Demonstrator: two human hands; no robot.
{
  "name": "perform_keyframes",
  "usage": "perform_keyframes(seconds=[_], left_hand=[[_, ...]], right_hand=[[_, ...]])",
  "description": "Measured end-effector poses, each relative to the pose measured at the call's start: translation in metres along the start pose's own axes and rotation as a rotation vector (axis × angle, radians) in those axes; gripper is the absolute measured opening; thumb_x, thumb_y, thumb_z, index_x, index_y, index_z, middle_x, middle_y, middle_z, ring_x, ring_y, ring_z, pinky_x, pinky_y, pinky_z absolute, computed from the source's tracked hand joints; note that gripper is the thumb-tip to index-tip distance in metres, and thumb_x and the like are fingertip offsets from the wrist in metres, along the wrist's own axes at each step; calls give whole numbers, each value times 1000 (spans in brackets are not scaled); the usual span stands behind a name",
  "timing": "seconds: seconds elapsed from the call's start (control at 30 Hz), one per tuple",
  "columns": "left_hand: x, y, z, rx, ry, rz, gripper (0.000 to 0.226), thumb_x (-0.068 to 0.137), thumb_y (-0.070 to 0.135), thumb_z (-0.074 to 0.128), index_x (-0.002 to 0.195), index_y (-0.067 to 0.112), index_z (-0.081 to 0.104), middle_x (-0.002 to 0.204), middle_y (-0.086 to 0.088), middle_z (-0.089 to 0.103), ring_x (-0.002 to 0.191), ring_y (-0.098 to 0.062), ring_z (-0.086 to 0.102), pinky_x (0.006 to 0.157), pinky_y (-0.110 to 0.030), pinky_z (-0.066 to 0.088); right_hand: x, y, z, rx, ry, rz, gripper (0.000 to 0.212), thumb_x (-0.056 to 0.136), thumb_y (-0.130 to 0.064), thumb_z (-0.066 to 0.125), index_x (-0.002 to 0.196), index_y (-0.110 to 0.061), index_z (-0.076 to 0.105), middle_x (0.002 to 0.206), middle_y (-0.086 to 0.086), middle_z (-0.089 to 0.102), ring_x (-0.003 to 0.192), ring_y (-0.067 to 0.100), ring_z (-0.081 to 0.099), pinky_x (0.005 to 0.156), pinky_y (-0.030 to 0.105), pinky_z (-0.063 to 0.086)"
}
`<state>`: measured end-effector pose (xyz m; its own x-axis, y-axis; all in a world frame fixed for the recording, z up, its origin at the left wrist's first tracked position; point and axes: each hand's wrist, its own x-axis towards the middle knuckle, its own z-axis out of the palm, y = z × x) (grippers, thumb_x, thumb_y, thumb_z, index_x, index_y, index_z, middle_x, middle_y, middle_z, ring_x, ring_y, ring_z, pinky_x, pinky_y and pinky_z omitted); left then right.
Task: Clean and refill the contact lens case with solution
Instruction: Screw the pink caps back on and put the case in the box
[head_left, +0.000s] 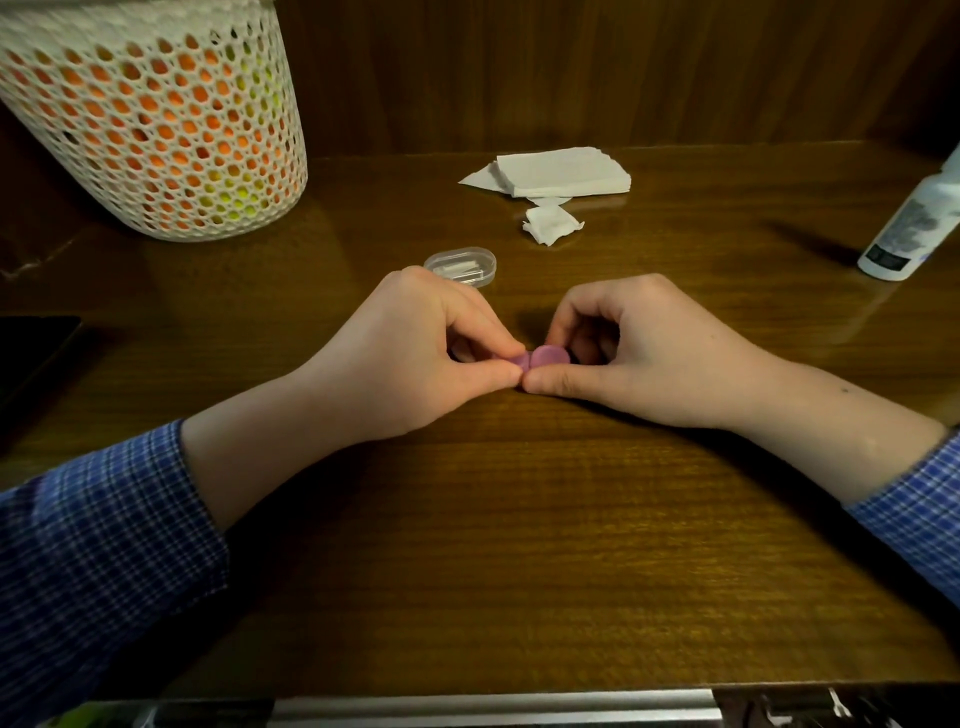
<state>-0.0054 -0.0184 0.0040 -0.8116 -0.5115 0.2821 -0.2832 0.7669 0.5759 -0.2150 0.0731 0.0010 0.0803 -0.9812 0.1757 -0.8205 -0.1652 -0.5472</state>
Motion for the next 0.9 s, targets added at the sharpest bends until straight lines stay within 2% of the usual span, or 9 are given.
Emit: perform_keyframes(seconds=[0.1,0.2,0.27,0.4,0.6,0.7,0.8,0.9], left_hand=[[0,0,0,-6,-3,-3,17,85,24,81,102,24,82,96,17,75,94,4,70,83,-17,57],[1,0,-1,-8,-13,-6,17,85,23,81,103,23,82,97,17,75,94,3,70,82,-17,57],[1,0,-1,-11,-16,-12,17,86,24,81,103,24,82,97,17,75,94,4,70,81,-17,57],[1,1,0,-6,-14,-12,17,86,24,81,102,24,82,97,17,75,94,4,69,82,-17,57],[1,0,-1,-1,-14,-3,18,85,27,79,102,24,82,96,17,75,94,3,69,80,-15,57],[0,0,-1,1,-15,6,17,86,25,80,102,23,82,96,16,75,94,2,70,80,-17,57],[1,-1,-1,0,-15,0,17,86,24,81,103,24,82,97,17,75,94,3,69,81,-16,57],[1,0,-1,-2,-17,-6,18,85,24,81,103,24,82,96,17,75,94,4,69,82,-16,57]], right_hand=[[-2,1,-4,29,-78,-24,39,83,-55,70,117,-34,73,83,-10,71,73,9,64,58,23,51],[-2,0,-7,58,-117,-41,28,89,-42,71,116,-33,75,93,-11,74,79,13,67,70,39,57],[-1,-1,-7,67,-109,-28,25,87,-43,72,110,-34,76,92,-13,74,81,10,67,71,35,57],[-2,-3,-3,50,-65,3,26,79,-54,71,97,-35,76,80,-16,71,77,2,64,60,16,49],[2,-4,1,-16,24,40,51,59,-79,65,77,-32,70,69,-11,67,72,0,61,52,11,45],[1,-2,-1,-10,6,20,45,65,-73,70,87,-33,72,70,-12,66,70,1,62,51,12,44],[-3,-1,-6,32,-55,-7,38,81,-55,70,113,-34,74,78,-10,69,69,8,63,54,20,49],[-3,-1,-8,66,-99,-21,27,89,-43,70,114,-34,76,86,-10,74,75,12,66,64,31,55]])
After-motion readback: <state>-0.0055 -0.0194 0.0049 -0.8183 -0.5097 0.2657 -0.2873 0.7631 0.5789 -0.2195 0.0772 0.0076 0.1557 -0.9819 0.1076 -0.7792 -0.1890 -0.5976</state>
